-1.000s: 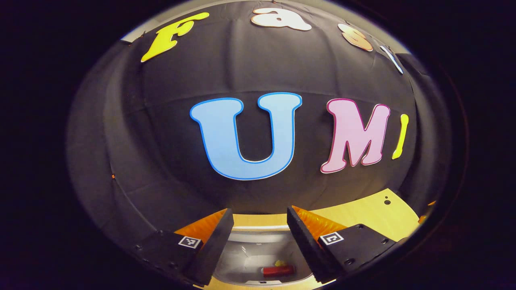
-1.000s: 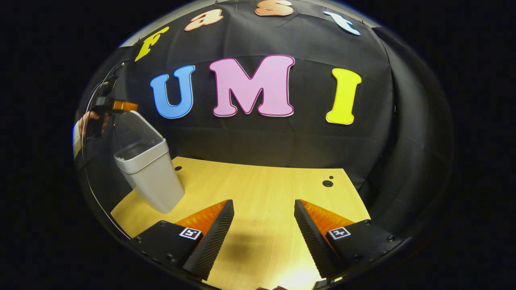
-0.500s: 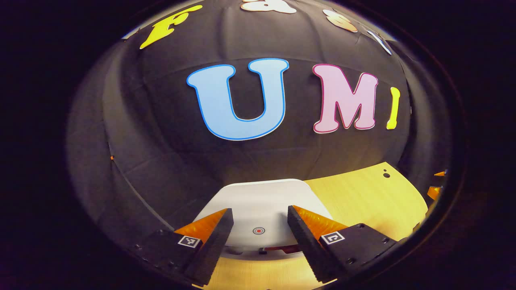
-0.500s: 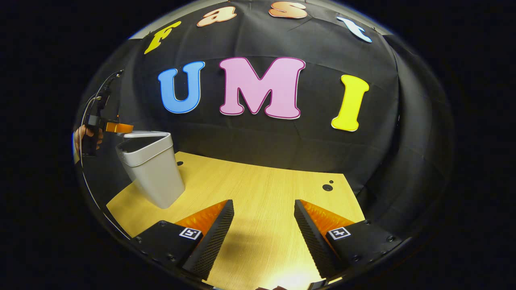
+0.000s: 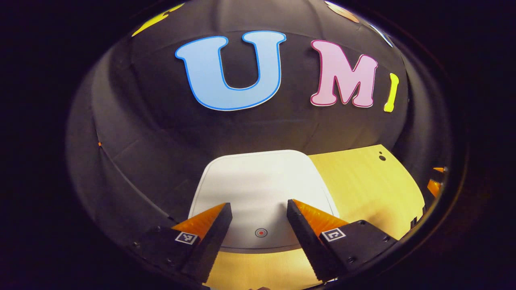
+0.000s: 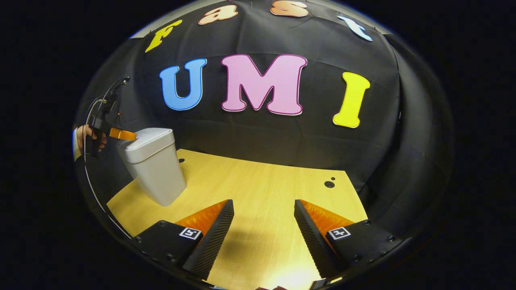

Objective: Press the lid of the desktop garbage bin to open it, pick up the crumpled paper on the desktop and throw it into the bin, then pick up the pop can on the desktop and drop it into the bin, and finally close the garbage bin lid.

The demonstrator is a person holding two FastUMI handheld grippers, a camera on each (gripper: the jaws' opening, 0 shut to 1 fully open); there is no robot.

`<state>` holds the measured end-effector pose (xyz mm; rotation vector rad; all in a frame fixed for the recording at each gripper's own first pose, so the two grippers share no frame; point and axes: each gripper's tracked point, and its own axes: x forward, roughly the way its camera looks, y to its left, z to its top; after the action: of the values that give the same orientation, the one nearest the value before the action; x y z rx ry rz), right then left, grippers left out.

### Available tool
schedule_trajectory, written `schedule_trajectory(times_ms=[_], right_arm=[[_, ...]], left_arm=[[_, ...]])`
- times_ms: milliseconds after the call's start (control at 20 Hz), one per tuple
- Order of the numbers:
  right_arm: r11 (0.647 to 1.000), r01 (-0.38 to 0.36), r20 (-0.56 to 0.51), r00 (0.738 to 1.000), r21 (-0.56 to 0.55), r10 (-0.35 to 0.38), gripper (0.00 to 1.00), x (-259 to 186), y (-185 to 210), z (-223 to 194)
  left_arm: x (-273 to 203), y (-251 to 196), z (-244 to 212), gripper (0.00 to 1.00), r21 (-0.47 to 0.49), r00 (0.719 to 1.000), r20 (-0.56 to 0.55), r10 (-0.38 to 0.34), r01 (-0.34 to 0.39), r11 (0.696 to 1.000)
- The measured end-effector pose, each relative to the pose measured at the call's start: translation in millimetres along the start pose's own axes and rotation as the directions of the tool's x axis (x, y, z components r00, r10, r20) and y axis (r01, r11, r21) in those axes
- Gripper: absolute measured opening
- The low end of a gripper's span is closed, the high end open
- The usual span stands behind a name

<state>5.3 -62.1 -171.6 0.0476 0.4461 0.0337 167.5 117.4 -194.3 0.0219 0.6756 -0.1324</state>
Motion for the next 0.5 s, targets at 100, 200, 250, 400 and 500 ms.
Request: schedule_trajectory(times_ms=[100,200,250,400,500], right_arm=[[1.000,0.006,0.005,1.000,0.006,-0.006,0.97,-3,-2,-1],[1.000,0.012,0.000,1.000,0.009,-0.012,0.97,-5,-4,-6],[1.000,0.013,-0.006,1.000,0.009,-0.013,0.97,-6,-3,-10],[1.000,0.015,-0.005,1.000,0.014,-0.015,0.97,-6,0,-12],[1.000,0.015,-0.006,1.000,0.027,-0.015,0.97,-11,3,-10]], left_arm=[[3,-1,-1,0.96,0.048,1.000,-0.004,-0.019,0.019,0.999],[4,-4,-2,0.95,0.029,1.000,-0.016,-0.026,0.026,0.999],[4,-3,-2,0.95,0.014,1.000,-0.010,-0.028,0.028,1.000],[7,-5,3,0.96,-0.012,0.998,0.051,-0.032,0.033,0.999],[6,-3,8,0.95,0.009,0.995,0.100,-0.005,0.004,1.000]])
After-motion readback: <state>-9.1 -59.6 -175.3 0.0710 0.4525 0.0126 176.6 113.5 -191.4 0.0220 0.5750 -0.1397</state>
